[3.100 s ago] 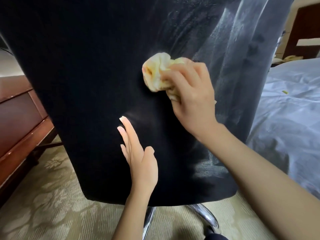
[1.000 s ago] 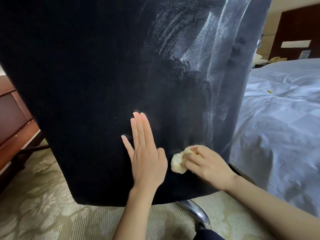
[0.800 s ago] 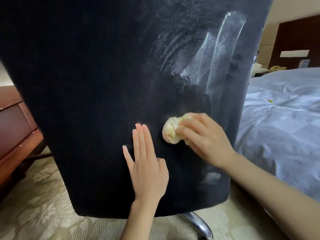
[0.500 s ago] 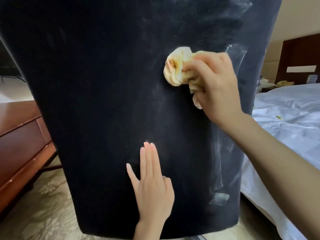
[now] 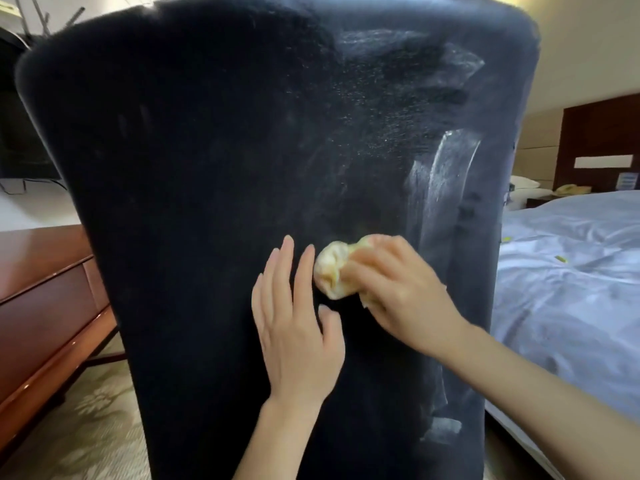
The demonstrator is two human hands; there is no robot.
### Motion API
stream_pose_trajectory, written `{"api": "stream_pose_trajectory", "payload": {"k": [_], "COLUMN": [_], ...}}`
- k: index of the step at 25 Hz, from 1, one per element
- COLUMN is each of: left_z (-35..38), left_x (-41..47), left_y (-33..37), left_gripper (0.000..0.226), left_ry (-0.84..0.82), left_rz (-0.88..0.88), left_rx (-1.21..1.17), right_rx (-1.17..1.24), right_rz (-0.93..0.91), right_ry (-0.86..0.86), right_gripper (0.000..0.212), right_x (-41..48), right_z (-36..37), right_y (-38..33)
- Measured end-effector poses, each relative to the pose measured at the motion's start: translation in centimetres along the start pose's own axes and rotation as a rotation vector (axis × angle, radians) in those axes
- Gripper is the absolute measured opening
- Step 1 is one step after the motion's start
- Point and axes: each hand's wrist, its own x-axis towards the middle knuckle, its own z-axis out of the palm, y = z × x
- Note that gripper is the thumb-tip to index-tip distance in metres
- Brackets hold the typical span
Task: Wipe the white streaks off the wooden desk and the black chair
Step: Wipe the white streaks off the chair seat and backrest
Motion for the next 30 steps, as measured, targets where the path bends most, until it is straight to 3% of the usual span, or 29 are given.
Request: {"api": "stream_pose_trajectory", "payload": {"k": [5, 9, 15, 24, 28, 30], "left_z": [-1.4, -1.8, -1.8, -2.1, -2.0, -2.0], "left_x": [7.2, 10.1, 10.7, 11.1, 11.3, 11.2], "left_y": [1.8, 1.2, -0.3, -1.3, -1.4, -1.4], "left_gripper": [0.084, 0.075, 0.060, 0.059, 0.060, 0.061], "left_ry": [-0.174, -0.221, -0.246, -0.267, -0.246, -0.221], "left_rz": [0.197, 0.306, 0.360, 0.405, 0.413, 0.413], "left_rx": [0.027, 0.079, 0.028, 0.072, 0.115, 0.125], "right_rx": [-0.059, -0.170, -0.163, -0.219, -0.206, -0.174], "right_rz": [-0.237, -0.360, -0.082, 0.403, 0.182, 0.057], "right_ry": [-0.246, -0.260, 0.045, 0.591, 0.426, 0.281], "right_gripper": [0.022, 0.020, 0.021, 0.038, 0.041, 0.030], "right_x": [-4.4, -5.1, 1.2, 9.3, 5.4, 2.8], "right_z": [0.6, -0.7, -3.1, -8.1, -5.6, -4.7], "right_y": [0.5, 1.5, 3.7, 8.6, 7.7, 7.4]}}
